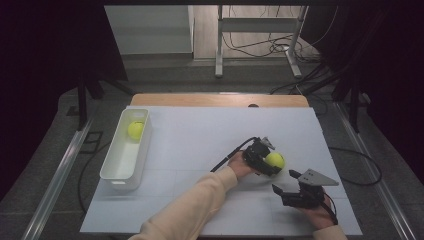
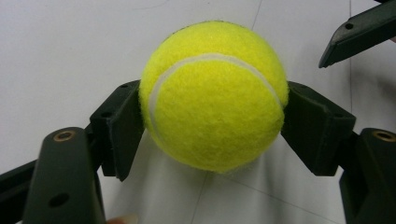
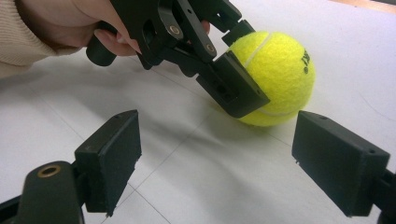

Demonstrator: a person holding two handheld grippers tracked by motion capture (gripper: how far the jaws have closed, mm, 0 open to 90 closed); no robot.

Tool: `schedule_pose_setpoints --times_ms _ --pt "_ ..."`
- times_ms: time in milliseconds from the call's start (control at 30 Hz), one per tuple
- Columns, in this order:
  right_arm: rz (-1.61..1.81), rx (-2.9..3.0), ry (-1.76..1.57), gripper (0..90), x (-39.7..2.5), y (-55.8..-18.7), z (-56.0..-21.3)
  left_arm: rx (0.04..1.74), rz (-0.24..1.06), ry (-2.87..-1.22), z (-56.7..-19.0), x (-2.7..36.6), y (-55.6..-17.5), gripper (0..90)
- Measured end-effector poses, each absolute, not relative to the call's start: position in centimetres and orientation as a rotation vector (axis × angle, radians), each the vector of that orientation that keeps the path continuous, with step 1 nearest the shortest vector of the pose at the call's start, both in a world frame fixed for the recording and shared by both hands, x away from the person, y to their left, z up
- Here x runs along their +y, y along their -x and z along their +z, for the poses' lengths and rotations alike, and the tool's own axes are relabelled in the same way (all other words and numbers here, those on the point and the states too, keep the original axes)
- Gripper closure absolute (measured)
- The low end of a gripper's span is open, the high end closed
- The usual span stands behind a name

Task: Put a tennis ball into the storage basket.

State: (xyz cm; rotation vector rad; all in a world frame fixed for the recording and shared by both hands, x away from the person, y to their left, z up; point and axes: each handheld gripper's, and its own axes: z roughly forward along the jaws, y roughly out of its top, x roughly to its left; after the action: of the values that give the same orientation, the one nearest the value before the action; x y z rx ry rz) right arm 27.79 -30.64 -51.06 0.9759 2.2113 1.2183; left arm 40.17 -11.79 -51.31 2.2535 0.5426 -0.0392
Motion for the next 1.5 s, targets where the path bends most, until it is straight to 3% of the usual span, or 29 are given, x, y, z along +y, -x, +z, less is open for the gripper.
schedule_pose_setpoints --times_ms 1500 --pt "1.206 2.219 -0.975 16.5 -30.6 -27.8 -51.1 0.564 0.025 -2.126 -47.7 -5.0 -38.0 26.2"
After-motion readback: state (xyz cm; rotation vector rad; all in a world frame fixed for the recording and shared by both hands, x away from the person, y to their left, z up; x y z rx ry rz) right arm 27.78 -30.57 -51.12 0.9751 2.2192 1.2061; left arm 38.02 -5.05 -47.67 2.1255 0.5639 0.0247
